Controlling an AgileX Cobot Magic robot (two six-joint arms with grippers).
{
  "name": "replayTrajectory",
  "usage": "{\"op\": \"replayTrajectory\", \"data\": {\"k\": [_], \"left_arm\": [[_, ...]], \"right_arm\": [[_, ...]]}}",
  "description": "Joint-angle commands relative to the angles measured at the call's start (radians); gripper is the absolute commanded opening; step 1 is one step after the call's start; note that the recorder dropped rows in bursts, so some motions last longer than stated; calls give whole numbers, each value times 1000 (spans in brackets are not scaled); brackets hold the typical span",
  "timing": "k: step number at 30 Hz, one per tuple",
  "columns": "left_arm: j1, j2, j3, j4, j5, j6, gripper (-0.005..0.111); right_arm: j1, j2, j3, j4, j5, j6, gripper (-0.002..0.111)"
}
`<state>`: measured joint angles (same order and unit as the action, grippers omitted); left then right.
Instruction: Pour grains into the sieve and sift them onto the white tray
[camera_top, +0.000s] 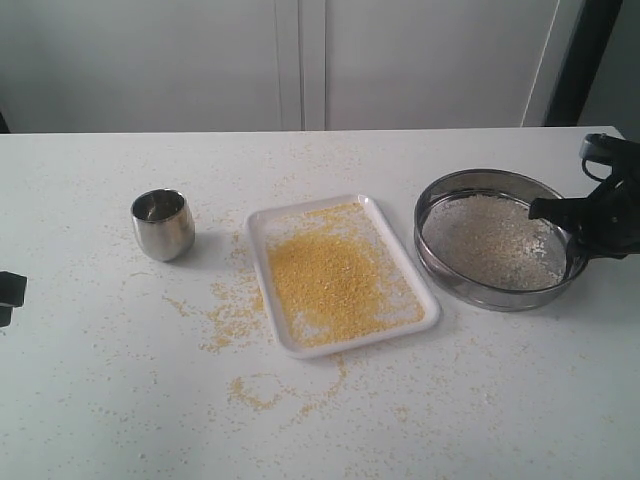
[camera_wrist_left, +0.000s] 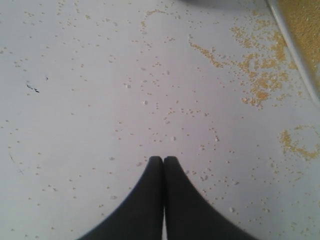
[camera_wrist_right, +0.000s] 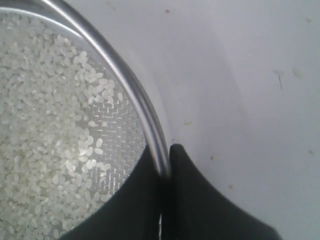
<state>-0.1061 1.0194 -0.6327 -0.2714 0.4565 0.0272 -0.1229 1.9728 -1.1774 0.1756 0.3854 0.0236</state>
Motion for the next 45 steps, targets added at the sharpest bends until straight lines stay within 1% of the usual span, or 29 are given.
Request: {"op": "replayTrajectory", "data": {"k": [1, 3, 5, 9, 11, 13, 27, 37, 42, 45], "left_arm": [[1, -8, 7, -8, 6, 0, 0], [1, -8, 7, -8, 6, 0, 0], [1, -8, 7, -8, 6, 0, 0], [1, -8, 7, -8, 6, 0, 0], [1, -8, 7, -8, 6, 0, 0], [1, -8, 7, -8, 6, 0, 0], [1, -8, 7, -8, 6, 0, 0], [1, -8, 7, -8, 6, 0, 0], [1, -8, 7, -8, 6, 0, 0], [1, -8, 7, -8, 6, 0, 0]], "right_arm": [[-7, -6, 2, 4, -27, 6, 5], [-7, -6, 2, 4, -27, 6, 10], [-7, -6, 2, 4, -27, 6, 19], [-7, -6, 2, 6, -32, 6, 41], [-7, -6, 2, 6, -32, 6, 50], [-7, -6, 2, 6, -32, 6, 53], [-7, -18, 2, 8, 31, 34, 54], [-7, -110, 2, 4, 83, 33, 52], [-7, -171, 3, 4, 113, 25, 48], [-7, -211, 3, 3, 133, 24, 43]]}}
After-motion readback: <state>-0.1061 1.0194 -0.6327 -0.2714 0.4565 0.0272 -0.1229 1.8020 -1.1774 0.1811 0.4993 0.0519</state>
